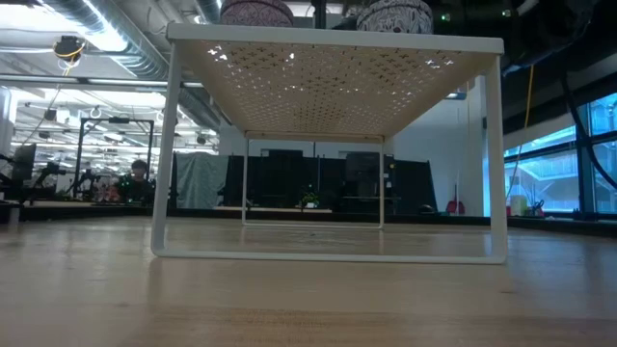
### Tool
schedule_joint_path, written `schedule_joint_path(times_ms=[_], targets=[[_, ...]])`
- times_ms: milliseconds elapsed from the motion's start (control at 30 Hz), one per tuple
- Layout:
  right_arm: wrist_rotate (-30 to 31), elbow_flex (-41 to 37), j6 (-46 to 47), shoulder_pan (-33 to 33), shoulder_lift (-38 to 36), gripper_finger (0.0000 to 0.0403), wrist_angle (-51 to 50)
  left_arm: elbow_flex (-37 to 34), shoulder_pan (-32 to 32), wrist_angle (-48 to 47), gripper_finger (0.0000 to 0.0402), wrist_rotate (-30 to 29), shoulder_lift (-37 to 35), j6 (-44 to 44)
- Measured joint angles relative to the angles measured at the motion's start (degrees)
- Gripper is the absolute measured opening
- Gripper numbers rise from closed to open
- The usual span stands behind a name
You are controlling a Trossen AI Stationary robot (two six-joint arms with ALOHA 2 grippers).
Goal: Pick & Place candle stick holders
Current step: Put the black candle holder on the shelf
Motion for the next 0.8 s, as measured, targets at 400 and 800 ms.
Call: schedule_joint_path(times_ms=[400, 800], targets=[[0.02, -0.01, 0.00, -0.02, 0.25, 0.0010, -0.16, 0.00, 0.00, 0.00, 0.0200, -0.02, 0.00, 0.00], [-4.21, 0.01, 2.87, -0.77, -0.14, 0.0010, 0.14, 0.00, 0.00, -0.02, 0.0200, -0.02, 0.00, 0.00]])
